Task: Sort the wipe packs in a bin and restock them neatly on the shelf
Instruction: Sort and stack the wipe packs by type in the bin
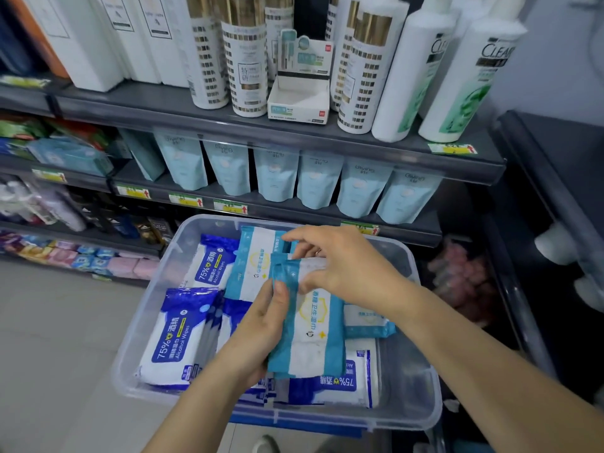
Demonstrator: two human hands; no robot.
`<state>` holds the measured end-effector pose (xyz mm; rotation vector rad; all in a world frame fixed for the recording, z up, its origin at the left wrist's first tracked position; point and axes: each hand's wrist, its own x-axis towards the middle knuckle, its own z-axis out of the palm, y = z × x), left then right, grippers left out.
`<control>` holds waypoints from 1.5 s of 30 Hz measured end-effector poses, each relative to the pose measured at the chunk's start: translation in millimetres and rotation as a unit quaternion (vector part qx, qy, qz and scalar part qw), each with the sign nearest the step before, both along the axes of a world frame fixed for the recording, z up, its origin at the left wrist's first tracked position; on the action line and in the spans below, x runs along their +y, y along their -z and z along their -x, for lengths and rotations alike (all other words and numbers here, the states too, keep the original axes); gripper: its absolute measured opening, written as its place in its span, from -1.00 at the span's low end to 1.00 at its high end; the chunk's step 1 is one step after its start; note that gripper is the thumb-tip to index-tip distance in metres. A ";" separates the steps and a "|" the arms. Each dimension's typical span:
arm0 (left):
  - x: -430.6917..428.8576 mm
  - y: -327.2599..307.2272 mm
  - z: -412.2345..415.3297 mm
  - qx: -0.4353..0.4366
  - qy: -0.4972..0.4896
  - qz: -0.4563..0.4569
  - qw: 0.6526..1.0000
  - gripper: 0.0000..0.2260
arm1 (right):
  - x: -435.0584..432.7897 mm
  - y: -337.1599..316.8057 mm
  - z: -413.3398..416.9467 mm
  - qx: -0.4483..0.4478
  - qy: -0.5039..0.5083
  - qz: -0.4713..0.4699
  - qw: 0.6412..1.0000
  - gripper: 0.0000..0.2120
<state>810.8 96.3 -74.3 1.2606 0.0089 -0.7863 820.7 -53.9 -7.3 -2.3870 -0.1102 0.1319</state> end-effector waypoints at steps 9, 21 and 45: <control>1.8 5.3 -7.0 0.009 -0.085 -0.012 0.996 -0.67 | -47.7 29.1 5.6 -0.037 0.224 -0.080 0.971 -0.69; 16.1 14.5 -22.9 0.011 -0.188 -0.042 0.981 -0.73 | -68.6 124.8 20.5 0.210 0.216 0.140 0.943 -0.51; 13.1 10.8 -22.4 -0.005 -0.180 -0.041 0.983 -0.77 | -68.4 39.6 13.1 0.059 0.288 0.031 0.955 -0.76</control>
